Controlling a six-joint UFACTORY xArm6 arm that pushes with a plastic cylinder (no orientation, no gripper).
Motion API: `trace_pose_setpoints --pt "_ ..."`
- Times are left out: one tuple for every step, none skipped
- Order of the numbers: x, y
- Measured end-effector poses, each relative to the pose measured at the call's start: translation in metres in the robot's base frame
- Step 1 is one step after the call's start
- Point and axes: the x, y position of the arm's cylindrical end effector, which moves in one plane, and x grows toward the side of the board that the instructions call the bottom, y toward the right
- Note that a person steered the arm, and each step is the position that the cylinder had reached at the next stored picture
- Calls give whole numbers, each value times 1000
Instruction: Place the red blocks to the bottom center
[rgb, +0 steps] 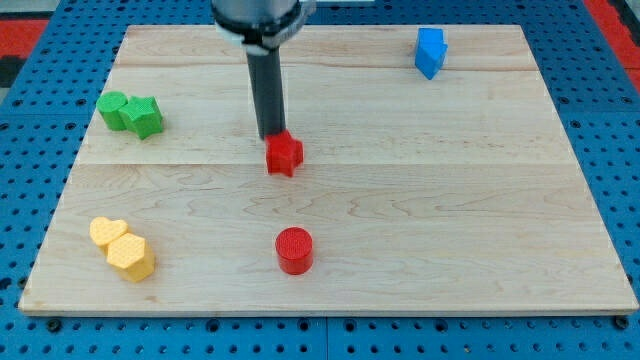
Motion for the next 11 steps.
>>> trace_pose_setpoints --pt "42 0" --pt "76 0" --pt "74 -2" --pt "43 1" --pt "38 28" --pt "62 42" --pt "69 45" --pt "49 34" --pt "32 -16" --pt "28 -78" --pt "28 -133"
